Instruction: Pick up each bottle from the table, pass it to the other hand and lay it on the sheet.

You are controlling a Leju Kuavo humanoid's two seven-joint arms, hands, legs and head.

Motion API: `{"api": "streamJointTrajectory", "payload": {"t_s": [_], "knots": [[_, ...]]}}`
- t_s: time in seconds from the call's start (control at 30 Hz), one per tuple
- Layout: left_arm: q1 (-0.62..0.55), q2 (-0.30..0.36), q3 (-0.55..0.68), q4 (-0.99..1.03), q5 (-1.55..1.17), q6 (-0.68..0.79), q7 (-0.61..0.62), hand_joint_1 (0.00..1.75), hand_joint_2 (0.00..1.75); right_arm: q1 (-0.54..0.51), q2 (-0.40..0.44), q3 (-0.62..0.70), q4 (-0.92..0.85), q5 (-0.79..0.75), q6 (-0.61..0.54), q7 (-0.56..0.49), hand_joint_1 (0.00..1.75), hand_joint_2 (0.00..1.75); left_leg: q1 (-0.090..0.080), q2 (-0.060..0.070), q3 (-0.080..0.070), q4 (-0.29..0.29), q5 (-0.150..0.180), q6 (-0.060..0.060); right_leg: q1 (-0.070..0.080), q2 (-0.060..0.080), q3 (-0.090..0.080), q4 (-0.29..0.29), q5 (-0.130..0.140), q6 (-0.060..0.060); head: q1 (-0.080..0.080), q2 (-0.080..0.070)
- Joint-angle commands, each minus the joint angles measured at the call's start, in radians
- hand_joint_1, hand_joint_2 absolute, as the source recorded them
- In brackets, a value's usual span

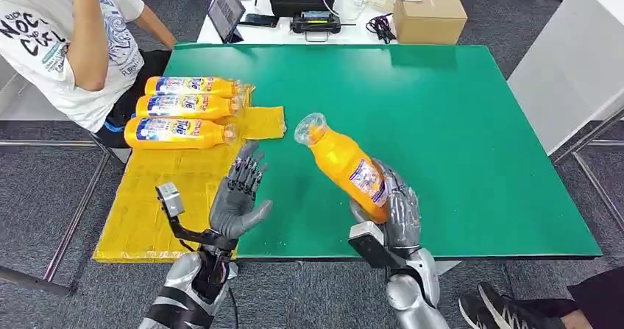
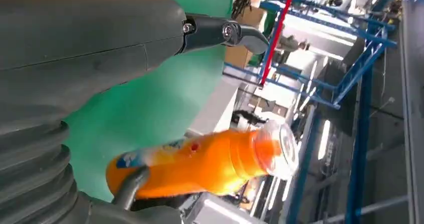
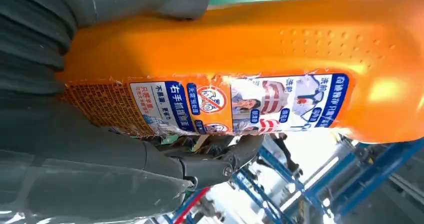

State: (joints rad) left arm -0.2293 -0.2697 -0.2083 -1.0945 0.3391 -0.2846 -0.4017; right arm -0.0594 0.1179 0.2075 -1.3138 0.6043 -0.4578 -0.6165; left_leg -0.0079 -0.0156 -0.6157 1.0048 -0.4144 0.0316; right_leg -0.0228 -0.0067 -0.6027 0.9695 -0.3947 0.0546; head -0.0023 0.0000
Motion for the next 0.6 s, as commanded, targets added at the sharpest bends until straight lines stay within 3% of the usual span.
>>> {"api": "streamJointTrajectory", "payload": {"t_s": [0.03, 0.2, 0.33, 0.6], "knots": [[-0.04, 0.053, -0.103, 0.069, 0.068, -0.133, 0.038, 0.0, 1.75, -0.047, 0.033, 0.123, 0.189, 0.007, 0.114, -0.044, 1.75, 1.75, 0.001, 0.004, 0.005, -0.001, -0.002, -0.002, 0.002, 0.003, 0.004, -0.002, 0.0, -0.002, 0.0, 0.0], [-0.086, 0.044, -0.141, 0.12, 0.061, -0.115, 0.045, 0.0, 1.75, -0.105, 0.098, 0.286, 0.382, 0.065, 0.066, -0.069, 1.75, 1.75, 0.002, 0.005, 0.005, -0.001, -0.002, -0.003, 0.002, 0.004, 0.005, -0.001, -0.001, -0.003, 0.0, 0.0], [-0.119, 0.034, -0.124, 0.17, 0.009, -0.007, 0.034, 0.0, 1.75, -0.132, 0.114, 0.364, 0.401, 0.066, 0.028, -0.05, 1.75, 1.75, 0.004, 0.004, 0.005, 0.0, -0.002, -0.003, 0.004, 0.003, 0.005, -0.001, -0.001, -0.003, 0.0, 0.0], [-0.123, 0.033, -0.119, 0.176, 0.006, 0.0, 0.034, 0.0, 1.75, -0.136, 0.105, 0.371, 0.391, 0.064, 0.029, -0.042, 1.75, 1.75, 0.002, 0.002, 0.003, 0.0, -0.001, -0.002, 0.003, 0.002, 0.003, -0.001, -0.001, -0.002, 0.0, 0.0]]}}
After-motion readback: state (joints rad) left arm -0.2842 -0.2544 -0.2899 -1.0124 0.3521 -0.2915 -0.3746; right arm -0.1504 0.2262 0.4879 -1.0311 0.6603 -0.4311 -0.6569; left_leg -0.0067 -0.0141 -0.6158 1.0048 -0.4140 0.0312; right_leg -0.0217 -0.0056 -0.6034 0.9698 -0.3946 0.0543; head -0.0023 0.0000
